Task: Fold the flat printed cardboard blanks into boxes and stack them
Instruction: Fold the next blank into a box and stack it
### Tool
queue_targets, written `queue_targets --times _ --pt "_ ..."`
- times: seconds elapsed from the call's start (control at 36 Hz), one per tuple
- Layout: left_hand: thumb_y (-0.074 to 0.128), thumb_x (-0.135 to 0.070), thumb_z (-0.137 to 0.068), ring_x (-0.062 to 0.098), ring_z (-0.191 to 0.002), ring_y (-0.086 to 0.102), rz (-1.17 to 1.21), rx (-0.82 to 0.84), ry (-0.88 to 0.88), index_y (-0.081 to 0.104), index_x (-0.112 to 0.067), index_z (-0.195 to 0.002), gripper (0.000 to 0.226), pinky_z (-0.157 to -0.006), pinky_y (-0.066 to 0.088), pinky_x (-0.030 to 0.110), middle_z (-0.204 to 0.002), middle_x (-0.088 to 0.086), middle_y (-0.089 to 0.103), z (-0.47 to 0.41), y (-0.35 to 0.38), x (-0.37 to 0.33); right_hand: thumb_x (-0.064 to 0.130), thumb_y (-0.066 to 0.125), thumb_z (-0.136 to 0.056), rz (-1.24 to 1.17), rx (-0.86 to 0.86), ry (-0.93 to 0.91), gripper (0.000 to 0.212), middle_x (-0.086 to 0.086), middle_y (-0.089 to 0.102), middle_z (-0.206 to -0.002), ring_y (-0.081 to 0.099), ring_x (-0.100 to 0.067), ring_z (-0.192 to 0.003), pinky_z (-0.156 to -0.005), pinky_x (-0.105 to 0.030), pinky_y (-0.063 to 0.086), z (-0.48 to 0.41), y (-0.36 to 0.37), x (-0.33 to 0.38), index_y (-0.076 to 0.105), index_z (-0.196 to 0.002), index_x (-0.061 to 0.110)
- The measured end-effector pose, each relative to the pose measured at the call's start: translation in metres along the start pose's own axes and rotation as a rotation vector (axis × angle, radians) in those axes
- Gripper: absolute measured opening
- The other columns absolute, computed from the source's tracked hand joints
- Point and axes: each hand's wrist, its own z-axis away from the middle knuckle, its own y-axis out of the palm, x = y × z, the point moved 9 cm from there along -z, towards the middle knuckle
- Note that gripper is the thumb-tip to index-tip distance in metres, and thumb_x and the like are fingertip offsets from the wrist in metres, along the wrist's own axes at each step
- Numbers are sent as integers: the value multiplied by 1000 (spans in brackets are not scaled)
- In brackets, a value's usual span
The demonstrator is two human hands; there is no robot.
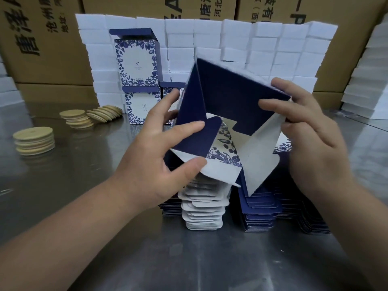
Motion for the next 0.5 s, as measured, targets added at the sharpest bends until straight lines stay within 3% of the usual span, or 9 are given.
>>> queue_targets --times 0.06,0.11,0.19,0.28,0.39,0.5 --pt "49 -42 -79 -9 -116 40 28 -20 -39 49 -42 -111 33 -89 36 4 -144 -11 22 -1 -2 2 -7 31 -79 56 96 -45 47 2 41 -134 37 -8 -129 -106 -15 26 -2 6 7 53 -107 24" --pt "46 -39 -82 -17 -105 42 -15 -48 -32 51 -40 -109 28 -87 32 0 -138 -17 23 -1 -5 3 -17 36 -82 83 152 -69 48 -4 39 -135 35 -13 -130 -107 -16 25 -3 9 11 49 -109 20" --pt "43 -30 -85 -33 -111 25 -111 -77 14 51 -28 -115 31 -93 20 -5 -131 -18 23 -2 -7 2 -31 35 -80 77 194 -63 56 -6 38 -135 35 -19 -131 -109 -21 25 -4 10 12 48 -110 16" --pt "42 -28 -85 -34 -110 17 -164 -74 26 47 -27 -119 35 -95 17 -5 -129 -18 22 -3 -7 1 -15 33 -75 106 228 -102 51 -4 37 -136 34 -15 -131 -109 -20 25 -4 10 15 46 -114 16" --pt "51 -38 -78 -32 -111 22 -118 -60 -9 47 -34 -117 39 -93 22 -4 -132 -23 19 -4 -6 3 -10 32 -73 35 158 -88 60 11 38 -136 36 -1 -130 -108 -16 26 -2 10 11 47 -116 30" --pt "72 -41 -62 -28 -114 23 -108 16 -52 42 -42 -120 65 -90 25 -6 -136 -27 12 -2 1 7 7 44 -79 1 145 -76 54 25 34 -140 33 5 -133 -111 -33 31 2 10 2 47 -120 41"
